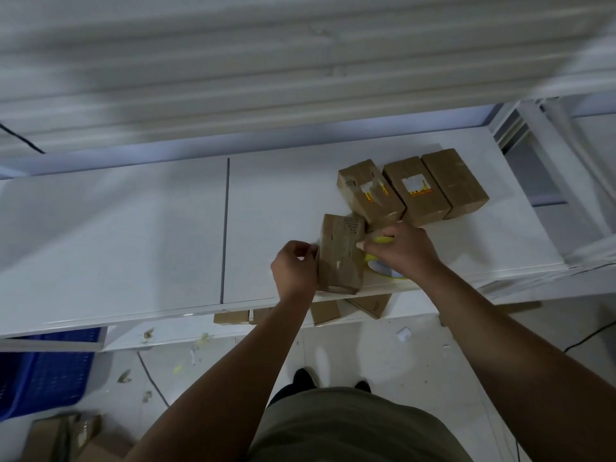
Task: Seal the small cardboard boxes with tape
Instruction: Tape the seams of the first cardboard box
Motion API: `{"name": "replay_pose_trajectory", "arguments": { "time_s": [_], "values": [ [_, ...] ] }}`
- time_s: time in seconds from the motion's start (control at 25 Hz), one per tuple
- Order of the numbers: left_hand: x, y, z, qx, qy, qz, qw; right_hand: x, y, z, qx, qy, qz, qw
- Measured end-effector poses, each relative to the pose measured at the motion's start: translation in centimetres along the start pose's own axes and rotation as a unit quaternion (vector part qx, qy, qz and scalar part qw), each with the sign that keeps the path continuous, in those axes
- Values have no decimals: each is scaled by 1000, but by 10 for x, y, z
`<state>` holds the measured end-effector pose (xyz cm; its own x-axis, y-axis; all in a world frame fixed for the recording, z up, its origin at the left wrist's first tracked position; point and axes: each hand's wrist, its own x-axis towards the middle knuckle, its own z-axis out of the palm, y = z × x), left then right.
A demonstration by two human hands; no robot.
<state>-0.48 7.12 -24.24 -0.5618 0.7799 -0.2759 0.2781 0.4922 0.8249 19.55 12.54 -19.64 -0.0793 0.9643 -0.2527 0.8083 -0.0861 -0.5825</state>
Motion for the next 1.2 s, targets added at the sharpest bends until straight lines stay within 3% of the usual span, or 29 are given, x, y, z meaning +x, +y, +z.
{"name": "replay_pose_trajectory", "arguments": {
  "time_s": [0.12, 0.32, 0.44, 0.52, 0.68, 0.8, 1.0, 1.2],
  "values": [
    [-6, -2, 3, -13, -53, -3, 998, 1, 5, 3, 13, 10, -3, 1000],
    [-3, 14, 0, -48, -155, -91, 983, 4, 5, 7, 24, 8, -44, 999],
    [-4, 17, -7, -90, -138, -93, 982, 2, 5, 5, 68, -13, -72, 995],
    [-5, 12, -13, -116, -116, -78, 983, 2, 7, 2, 124, -69, -102, 985],
    [5, -1, -42, -202, -59, -91, 973, 4, 3, -9, 237, -123, -73, 961],
    [3, -14, -59, -179, -33, -71, 981, 14, -8, -7, 154, -128, -91, 976],
    [6, -17, -89, -261, 14, -113, 959, 28, -19, 8, -53, -113, -95, 988],
    [28, -6, -119, -223, -12, -69, 972, 29, -34, 18, -71, -67, -95, 991]
  ]
}}
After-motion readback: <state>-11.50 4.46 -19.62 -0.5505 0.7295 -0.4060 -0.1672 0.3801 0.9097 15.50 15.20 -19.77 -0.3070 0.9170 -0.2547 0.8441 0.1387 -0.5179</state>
